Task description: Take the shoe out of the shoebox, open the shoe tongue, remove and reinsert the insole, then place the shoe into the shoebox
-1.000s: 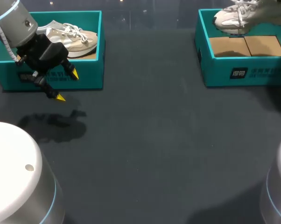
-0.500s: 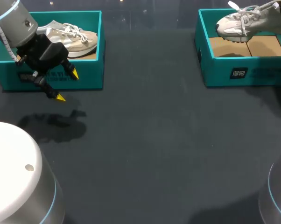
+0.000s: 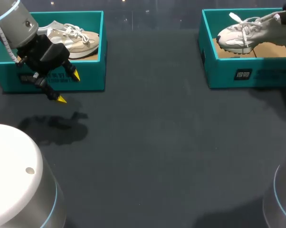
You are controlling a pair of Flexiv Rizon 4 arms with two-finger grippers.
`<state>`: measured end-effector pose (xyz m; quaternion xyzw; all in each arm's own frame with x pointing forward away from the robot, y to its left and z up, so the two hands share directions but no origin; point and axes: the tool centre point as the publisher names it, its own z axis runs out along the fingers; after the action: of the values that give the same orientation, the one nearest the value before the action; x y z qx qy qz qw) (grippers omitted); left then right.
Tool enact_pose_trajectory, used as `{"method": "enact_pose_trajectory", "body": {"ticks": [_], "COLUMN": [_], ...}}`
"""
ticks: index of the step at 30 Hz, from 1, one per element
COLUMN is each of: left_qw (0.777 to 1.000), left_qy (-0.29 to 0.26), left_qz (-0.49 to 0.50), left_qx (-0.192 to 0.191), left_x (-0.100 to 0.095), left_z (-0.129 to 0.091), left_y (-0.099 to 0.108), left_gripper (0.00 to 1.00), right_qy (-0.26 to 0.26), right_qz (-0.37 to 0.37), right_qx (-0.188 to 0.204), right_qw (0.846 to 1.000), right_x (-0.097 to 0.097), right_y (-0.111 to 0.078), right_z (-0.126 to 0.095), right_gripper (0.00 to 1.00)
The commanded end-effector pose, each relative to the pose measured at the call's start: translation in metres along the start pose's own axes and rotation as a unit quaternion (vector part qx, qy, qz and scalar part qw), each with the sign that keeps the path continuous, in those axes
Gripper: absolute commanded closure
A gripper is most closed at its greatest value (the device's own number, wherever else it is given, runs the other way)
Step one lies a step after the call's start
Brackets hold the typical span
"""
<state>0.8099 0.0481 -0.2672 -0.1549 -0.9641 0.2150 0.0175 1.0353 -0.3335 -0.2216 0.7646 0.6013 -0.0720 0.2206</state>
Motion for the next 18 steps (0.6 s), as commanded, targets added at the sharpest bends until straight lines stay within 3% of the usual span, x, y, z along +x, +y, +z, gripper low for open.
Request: {"method": "enact_pose_trajectory", "body": {"ticks": [1, 7, 18], "left_qw": [1.0, 1.0, 1.0], "left_qy": [0.0, 0.0, 0.0], "left_qz": [0.0, 0.0, 0.0], "left_qx": [-0.001, -0.001, -0.001], "left_x": [0.001, 0.001, 0.001], "left_z": [-0.001, -0.001, -0.001], "left_y": [0.0, 0.0, 0.0], "left_gripper": [0.0, 0.0, 0.0], "right_qy": [0.008, 0.006, 0.007], "right_qz": [-0.001, -0.01, -0.013], "right_qx": [0.002, 0.009, 0.014], "right_qw": [1.0, 1.0, 1.0], "right_x": [0.001, 0.004, 0.003], "right_y": [-0.006, -0.017, -0.018], "right_z": [0.011, 0.017, 0.017], "right_gripper": [1.0, 1.0, 1.0]}}
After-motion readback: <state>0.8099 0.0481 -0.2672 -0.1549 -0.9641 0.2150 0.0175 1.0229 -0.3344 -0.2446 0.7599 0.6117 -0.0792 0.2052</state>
